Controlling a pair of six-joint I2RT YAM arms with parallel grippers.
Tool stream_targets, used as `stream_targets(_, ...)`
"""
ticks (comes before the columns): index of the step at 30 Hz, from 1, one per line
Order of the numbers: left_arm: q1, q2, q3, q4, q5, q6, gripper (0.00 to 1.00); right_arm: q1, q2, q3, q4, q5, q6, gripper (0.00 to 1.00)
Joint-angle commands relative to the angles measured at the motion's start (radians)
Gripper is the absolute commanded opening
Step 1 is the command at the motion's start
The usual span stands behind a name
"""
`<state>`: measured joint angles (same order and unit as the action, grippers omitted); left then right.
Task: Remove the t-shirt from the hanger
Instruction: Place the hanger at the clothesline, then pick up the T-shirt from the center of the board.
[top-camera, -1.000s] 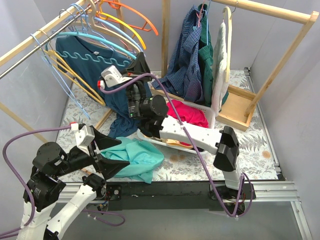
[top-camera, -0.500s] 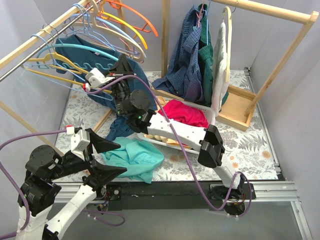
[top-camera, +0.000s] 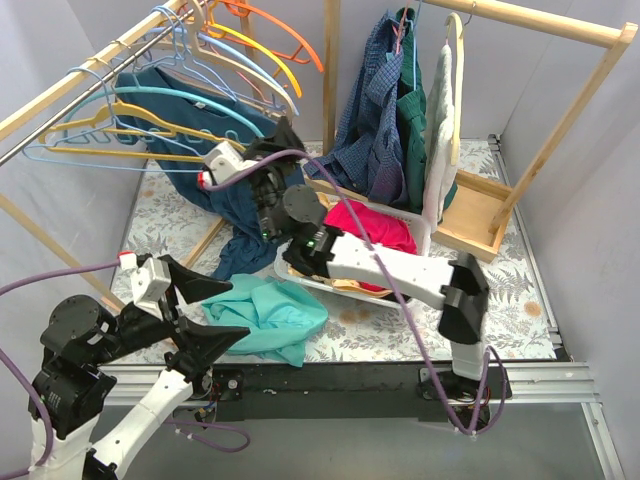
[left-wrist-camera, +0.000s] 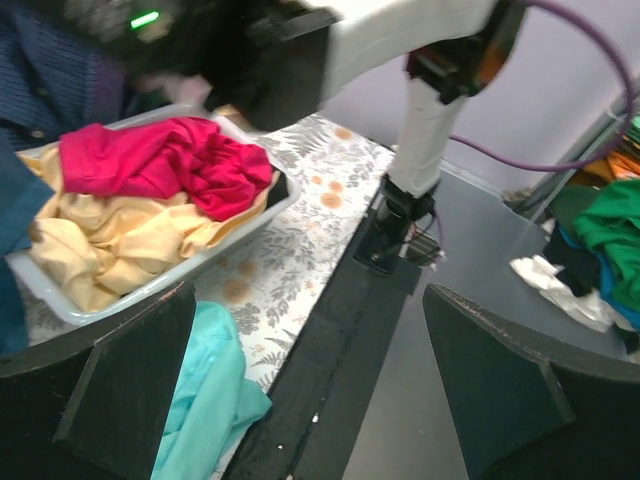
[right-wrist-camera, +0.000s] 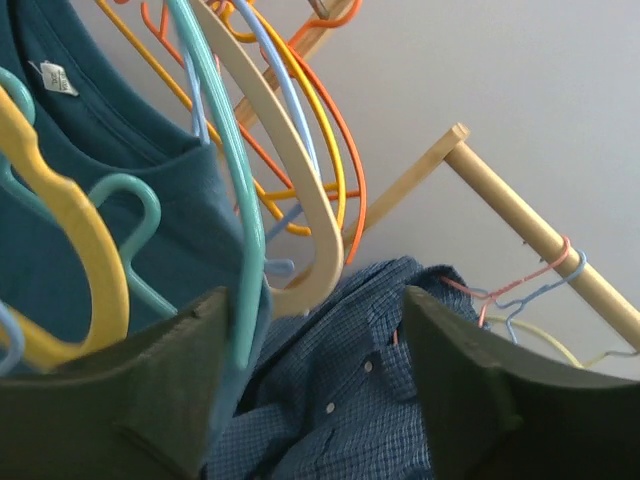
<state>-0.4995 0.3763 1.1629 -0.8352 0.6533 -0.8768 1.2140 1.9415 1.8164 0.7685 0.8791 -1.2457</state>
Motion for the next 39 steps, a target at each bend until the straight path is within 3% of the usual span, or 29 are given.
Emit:
stream_targets(1,0.004,-0.001,0.034,-0.008,-0.136,0.018,0.98,0.03,-0.245,-0.086,-0.159,0.09,0.201,0.82)
stream_targets(3,0.003,0.007,0.04,-0.01,-0.173,0.019,0.98,0.035,-0.324,-0.123,-0.248,0.112,0.32,0.87)
stream_targets(7,0.004,0.026,0.049,-0.002,-0.268,0.006,0.98,0.039,-0.461,-0.193,-0.582,0.097,0.616,0.9)
stream_targets(9,0.003,0.048,0.061,-0.01,-0.354,-0.017,0.98,0.041,-0.548,-0.244,-0.834,-0.001,0.766,0.9)
stream_targets(12,0.003,0.076,0.073,-0.022,-0.432,-0.031,0.98,0.045,-0.649,-0.342,-1.021,-0.133,0.984,0.93)
stream_targets(15,0.003,0.119,0.087,-0.025,-0.498,-0.053,0.98,0.058,-0.725,-0.457,-1.09,-0.288,1.121,0.95)
stream_targets(19,0.003,0.148,0.104,-0.01,-0.599,-0.096,0.98,0.09,-0.722,-0.551,-1.117,-0.371,1.232,0.96)
stream_targets(22,0.003,0.157,0.11,0.016,-0.6,-0.108,0.98,0.119,-0.636,-0.558,-1.132,-0.379,1.305,0.97)
stream_targets(26,0.003,0.168,0.121,0.021,-0.57,-0.114,0.98,0.176,-0.544,-0.592,-1.025,-0.462,1.318,0.97)
stream_targets(33,0.003,0.17,0.13,-0.022,-0.57,-0.116,0.98,0.193,-0.383,-0.592,-0.914,-0.816,1.336,0.98)
stream_targets(39,0.003,0.161,0.11,-0.024,-0.555,-0.123,0.98,0.193,-0.222,-0.527,-0.89,-1.028,1.316,0.98)
